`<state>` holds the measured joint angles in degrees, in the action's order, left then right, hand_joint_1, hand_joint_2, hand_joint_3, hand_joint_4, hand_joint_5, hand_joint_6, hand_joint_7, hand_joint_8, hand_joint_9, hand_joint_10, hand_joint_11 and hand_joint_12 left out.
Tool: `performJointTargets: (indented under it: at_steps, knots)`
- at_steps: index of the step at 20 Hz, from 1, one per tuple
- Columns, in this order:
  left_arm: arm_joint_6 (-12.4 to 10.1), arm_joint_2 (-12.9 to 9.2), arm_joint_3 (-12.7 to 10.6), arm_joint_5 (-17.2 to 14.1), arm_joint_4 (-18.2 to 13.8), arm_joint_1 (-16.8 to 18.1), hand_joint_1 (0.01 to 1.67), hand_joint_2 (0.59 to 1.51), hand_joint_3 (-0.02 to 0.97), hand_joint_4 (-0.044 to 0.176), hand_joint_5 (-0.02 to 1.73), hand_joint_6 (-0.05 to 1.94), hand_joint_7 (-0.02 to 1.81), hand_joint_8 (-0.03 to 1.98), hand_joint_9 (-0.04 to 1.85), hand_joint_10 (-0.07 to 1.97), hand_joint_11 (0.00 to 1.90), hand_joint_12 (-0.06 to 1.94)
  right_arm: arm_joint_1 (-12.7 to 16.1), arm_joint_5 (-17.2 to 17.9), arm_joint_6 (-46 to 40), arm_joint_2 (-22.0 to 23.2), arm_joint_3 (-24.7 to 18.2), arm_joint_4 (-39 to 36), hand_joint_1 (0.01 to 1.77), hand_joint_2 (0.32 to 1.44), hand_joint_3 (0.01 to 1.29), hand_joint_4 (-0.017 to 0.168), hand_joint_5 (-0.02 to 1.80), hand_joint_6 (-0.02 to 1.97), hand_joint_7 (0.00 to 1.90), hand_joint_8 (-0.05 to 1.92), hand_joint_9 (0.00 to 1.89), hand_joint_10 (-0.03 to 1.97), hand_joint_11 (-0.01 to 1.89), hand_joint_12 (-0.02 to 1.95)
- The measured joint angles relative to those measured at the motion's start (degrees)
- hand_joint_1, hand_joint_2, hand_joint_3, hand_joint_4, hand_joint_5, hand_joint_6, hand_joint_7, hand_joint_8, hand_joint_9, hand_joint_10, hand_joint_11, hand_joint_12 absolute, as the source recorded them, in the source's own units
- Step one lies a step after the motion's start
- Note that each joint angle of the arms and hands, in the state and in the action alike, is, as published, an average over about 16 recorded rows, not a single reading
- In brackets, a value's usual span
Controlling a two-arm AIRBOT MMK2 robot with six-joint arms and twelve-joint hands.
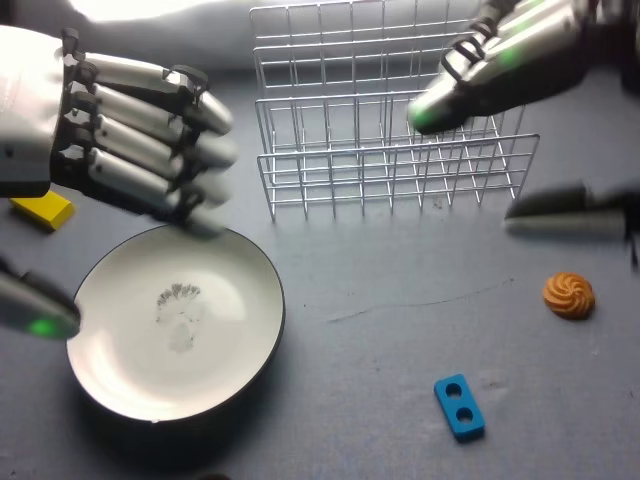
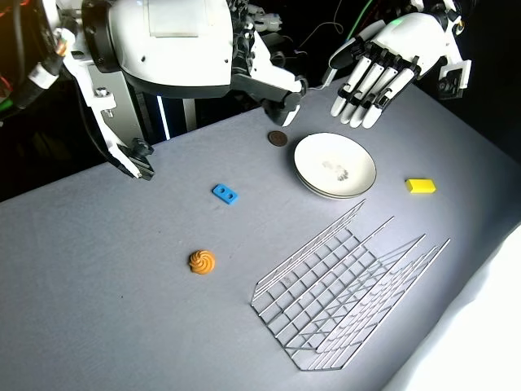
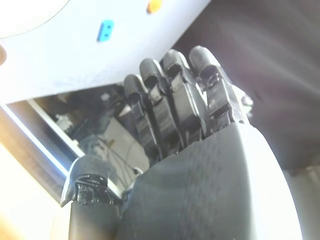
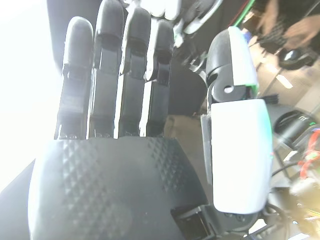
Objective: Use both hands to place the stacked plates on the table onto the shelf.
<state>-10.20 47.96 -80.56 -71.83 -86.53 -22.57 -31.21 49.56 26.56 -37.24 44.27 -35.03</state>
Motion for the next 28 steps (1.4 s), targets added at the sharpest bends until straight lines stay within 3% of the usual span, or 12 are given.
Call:
performJointTargets:
  at_steps: [5,10,15,21,28]
  knots:
    - [-0.22,0.17,-0.96,-0.71,-1.21,0.02,0.03,1.127,0.055,0.002,0.06,-0.01,0.05,0.0,0.04,0.01,0.02,0.03,-2.11,1.47,6.33,-0.57,-0.14,3.02,0.28,1.18,0.07,0.002,0.14,0.03,0.14,0.02,0.12,0.03,0.03,0.2]
    - [0.21,0.35,-2.09,-1.85,-3.27,-0.38,0.03,1.131,0.03,0.002,0.02,0.0,0.02,0.0,0.02,0.01,0.02,0.0,-4.54,3.19,13.38,-1.45,-0.41,5.24,0.54,1.12,0.03,0.002,0.07,0.03,0.06,0.01,0.05,0.02,0.02,0.07]
    - [2.16,0.46,-3.54,-3.53,-6.55,-1.67,0.03,1.128,0.022,0.001,0.02,0.01,0.02,0.0,0.02,0.01,0.02,0.0,-7.35,4.52,21.68,-2.54,-0.8,8.46,0.9,1.06,0.01,0.003,0.02,0.03,0.02,0.01,0.02,0.02,0.02,0.02]
    - [6.11,0.95,-5.19,-5.09,-9.35,-6.08,0.03,1.127,0.019,0.001,0.03,0.02,0.02,0.0,0.02,0.01,0.02,0.0,-8.79,3.41,25.75,-3.69,-1.17,9.26,1.25,1.03,0.01,0.003,0.02,0.03,0.01,0.01,0.03,0.02,0.02,0.11]
    - [9.98,3.05,-8.32,-5.14,-8.53,-14.28,0.02,1.129,0.015,0.001,0.04,0.02,0.02,-0.01,0.02,0.01,0.02,0.0,-9.18,0.85,26.08,-4.32,-1.32,9.5,1.27,1.08,0.01,0.003,0.02,0.02,0.02,0.01,0.02,0.02,0.02,0.2]
